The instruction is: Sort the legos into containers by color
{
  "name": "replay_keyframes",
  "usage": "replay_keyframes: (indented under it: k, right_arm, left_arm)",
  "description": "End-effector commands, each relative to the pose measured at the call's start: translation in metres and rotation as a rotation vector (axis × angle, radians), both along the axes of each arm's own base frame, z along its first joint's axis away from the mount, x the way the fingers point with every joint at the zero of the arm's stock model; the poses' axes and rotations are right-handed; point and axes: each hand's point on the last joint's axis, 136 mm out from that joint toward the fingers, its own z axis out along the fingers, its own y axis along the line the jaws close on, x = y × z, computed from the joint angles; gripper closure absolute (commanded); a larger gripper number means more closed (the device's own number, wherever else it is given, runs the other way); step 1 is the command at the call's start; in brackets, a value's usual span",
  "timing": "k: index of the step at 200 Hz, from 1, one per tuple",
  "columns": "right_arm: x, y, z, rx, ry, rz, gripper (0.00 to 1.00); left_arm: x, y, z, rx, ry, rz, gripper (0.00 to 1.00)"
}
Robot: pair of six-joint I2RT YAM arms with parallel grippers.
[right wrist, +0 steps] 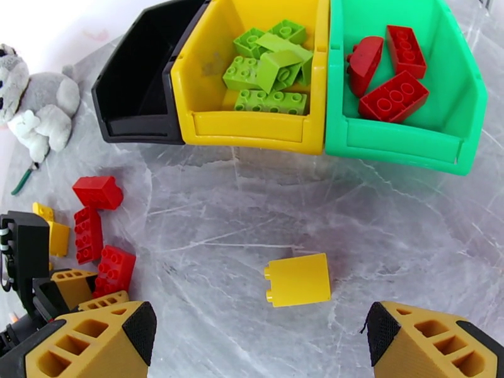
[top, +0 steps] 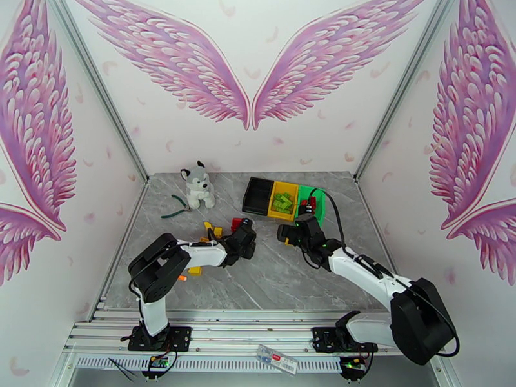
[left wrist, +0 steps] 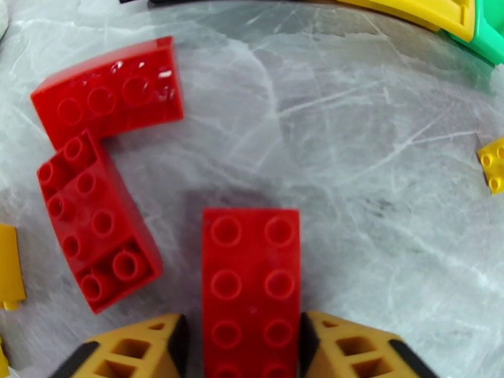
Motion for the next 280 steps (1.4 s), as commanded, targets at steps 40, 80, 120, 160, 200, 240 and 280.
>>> replay_keyframes:
  k: [40, 80, 120, 160, 200, 240, 280]
  right_arm:
    - [-0.001, -0.014, 0.005, 0.022, -0.032, -0.066, 0.06]
    - [0.022, -0.014, 0.009, 0.205, -0.037, -0.065, 0.09]
    - [0.042, -0.032, 0.026, 0.335, -0.068, -0.123, 0.09]
    - [0.043, -0.073, 0.046, 0.413, -0.145, -0.253, 0.09]
    - [0.027, -0.098, 0.062, 0.415, -0.222, -0.331, 0.07]
    - [0.016, -0.102, 0.067, 0.402, -0.239, -0.337, 0.06]
    - [0.009, -0.104, 0.064, 0.388, -0.229, -0.337, 0.05]
  left_arm:
    - [0.001, -0.018, 0.017, -0.059, -0.013, -0.060, 0.73]
    - [0.005, -0.069, 0.055, -0.244, -0.036, -0.215, 0.76]
    - [0.022, -0.123, 0.102, -0.440, -0.066, -0.356, 0.76]
    - [0.043, -0.178, 0.141, -0.635, -0.075, -0.482, 0.76]
    - [0.070, -0.211, 0.153, -0.736, -0.074, -0.522, 0.75]
    - [0.096, -0.240, 0.160, -0.808, -0.083, -0.528, 0.73]
    - [0.120, -0.261, 0.167, -0.835, -0.104, -0.521, 0.64]
